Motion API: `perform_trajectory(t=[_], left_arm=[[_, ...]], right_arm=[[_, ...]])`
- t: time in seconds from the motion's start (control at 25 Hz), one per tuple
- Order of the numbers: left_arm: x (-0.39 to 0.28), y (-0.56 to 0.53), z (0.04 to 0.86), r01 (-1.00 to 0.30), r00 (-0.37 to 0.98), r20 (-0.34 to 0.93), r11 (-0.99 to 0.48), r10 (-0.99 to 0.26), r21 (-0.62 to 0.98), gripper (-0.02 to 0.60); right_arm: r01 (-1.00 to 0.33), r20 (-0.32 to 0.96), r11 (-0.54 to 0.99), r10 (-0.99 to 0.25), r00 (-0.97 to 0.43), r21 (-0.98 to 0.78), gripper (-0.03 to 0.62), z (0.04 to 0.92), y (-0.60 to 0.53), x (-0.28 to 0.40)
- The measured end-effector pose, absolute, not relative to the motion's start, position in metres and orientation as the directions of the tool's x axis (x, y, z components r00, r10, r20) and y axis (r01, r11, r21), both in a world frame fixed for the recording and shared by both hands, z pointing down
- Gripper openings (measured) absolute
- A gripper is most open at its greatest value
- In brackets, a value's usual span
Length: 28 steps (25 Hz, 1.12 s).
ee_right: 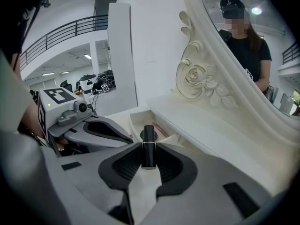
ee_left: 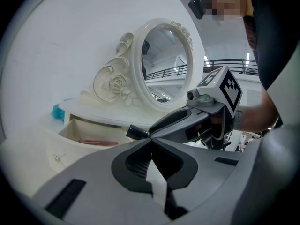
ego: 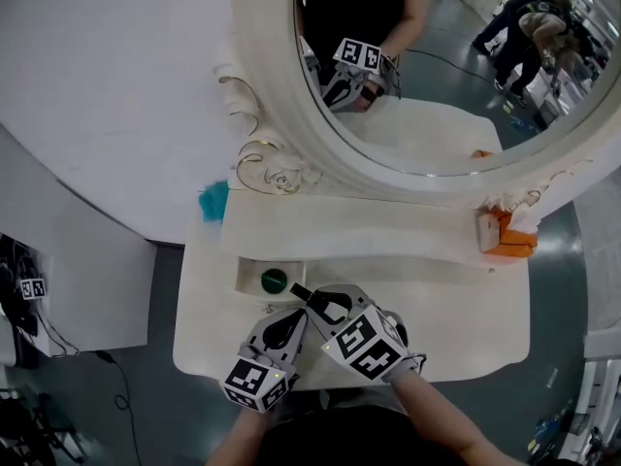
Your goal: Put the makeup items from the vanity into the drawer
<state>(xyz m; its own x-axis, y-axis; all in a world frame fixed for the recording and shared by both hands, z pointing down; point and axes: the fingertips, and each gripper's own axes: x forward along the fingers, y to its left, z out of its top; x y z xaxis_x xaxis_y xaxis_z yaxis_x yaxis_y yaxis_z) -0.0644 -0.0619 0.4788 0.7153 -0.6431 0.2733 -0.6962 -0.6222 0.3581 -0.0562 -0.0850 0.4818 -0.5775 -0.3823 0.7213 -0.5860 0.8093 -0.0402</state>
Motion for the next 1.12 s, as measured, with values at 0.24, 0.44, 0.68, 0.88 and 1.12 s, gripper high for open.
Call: perform_trajectory(t=[0.24, 0.44, 0.68, 0.88, 1.12], left_arm=[[-0.090, -0.066, 0.479, -0.714, 0.696, 0.277, -0.602, -0.662, 0.357, 0.014], [-0.112, -0.071, 0.479, -0.737, 0.671, 0.283, -0.574, -0.685, 0.358, 0.014], [-0.134, -0.076, 0.480, -0.751, 0.654, 0.289, -0.553, -0.699, 0.361, 0.014], [-0.144, -0.080, 0.484, -0.755, 0.649, 0.296, -0.543, -0.701, 0.368, 0.014], [-0.156, -0.084, 0.489, -0.760, 0.641, 0.301, -0.527, -0.706, 0.381, 0.014]], right_arm=[[-0.553, 0.723, 0.832, -0.357, -0.591, -0.041, 0.103, 0.483, -0.090, -0.083], [-0.518, 0.722, 0.854, -0.331, -0.608, -0.044, 0.103, 0.483, -0.096, -0.108], [-0.490, 0.726, 0.871, -0.308, -0.614, -0.045, 0.103, 0.484, -0.102, -0.131], [-0.486, 0.734, 0.872, -0.297, -0.611, -0.052, 0.103, 0.488, -0.108, -0.138], [-0.475, 0.761, 0.876, -0.256, -0.596, -0.078, 0.103, 0.496, -0.112, -0.141]])
